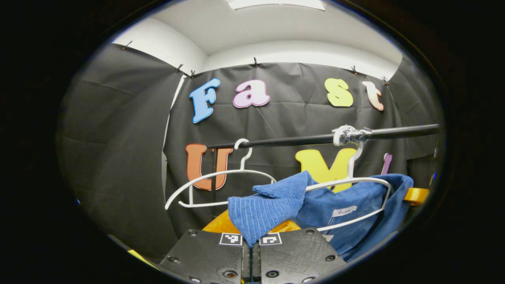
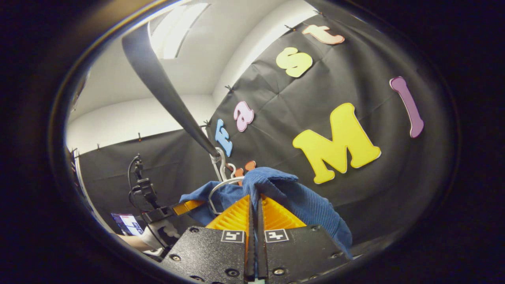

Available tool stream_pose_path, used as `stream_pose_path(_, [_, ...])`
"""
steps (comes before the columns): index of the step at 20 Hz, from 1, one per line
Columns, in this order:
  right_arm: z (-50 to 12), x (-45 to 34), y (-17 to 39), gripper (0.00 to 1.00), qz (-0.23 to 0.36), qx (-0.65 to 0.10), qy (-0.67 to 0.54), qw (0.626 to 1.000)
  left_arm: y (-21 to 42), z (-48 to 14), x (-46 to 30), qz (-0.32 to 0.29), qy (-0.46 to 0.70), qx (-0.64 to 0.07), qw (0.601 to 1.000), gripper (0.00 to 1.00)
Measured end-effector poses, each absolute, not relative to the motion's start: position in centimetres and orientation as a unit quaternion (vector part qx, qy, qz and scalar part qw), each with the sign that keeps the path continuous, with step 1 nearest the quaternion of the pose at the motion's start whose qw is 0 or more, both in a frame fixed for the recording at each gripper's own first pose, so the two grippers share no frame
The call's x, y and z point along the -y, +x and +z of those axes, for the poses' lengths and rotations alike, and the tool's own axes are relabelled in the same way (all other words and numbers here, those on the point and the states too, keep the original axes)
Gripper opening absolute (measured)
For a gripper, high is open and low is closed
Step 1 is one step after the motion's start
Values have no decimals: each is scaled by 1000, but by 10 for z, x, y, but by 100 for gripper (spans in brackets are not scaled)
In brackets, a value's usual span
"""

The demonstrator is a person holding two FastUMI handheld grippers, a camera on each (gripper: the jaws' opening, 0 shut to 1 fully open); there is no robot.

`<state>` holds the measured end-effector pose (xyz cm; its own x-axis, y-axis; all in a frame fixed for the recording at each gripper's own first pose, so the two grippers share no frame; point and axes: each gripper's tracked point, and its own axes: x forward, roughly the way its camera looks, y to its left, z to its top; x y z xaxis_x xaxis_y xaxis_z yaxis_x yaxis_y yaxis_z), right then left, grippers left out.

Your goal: Grasp the clothes on the hanger with both hands and then place them into the laundry hamper below.

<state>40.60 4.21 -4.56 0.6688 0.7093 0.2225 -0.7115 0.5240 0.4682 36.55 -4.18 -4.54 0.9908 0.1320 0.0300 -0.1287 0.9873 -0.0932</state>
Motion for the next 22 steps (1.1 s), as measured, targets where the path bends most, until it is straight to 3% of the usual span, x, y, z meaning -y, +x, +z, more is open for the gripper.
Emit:
stream_pose_path(3, [-51, -45, 416, 4, 381, 5, 265, 886, 365, -48, 39, 68, -35, 13, 997, 6])
stream_pose_path(6, [-48, -61, 409, 4, 399, 4, 262, 879, 365, -45, 39, 66, -30, 15, 997, 5])
stream_pose_path(9, [-35, -58, 416, 4, 411, 15, 299, 861, 369, -44, 36, 62, -39, 13, 997, 1])
stream_pose_path(10, [-30, -55, 417, 3, 418, 19, 318, 851, 369, -43, 33, 62, -38, 14, 997, 5])
stream_pose_path(16, [-8, -39, 422, 3, 448, 31, 413, 792, 382, -28, 27, 30, -78, 21, 996, 5])
stream_pose_path(22, [7, 6, 448, 2, 421, 49, 491, 761, 401, -27, -8, -18, -185, -10, 983, 5])
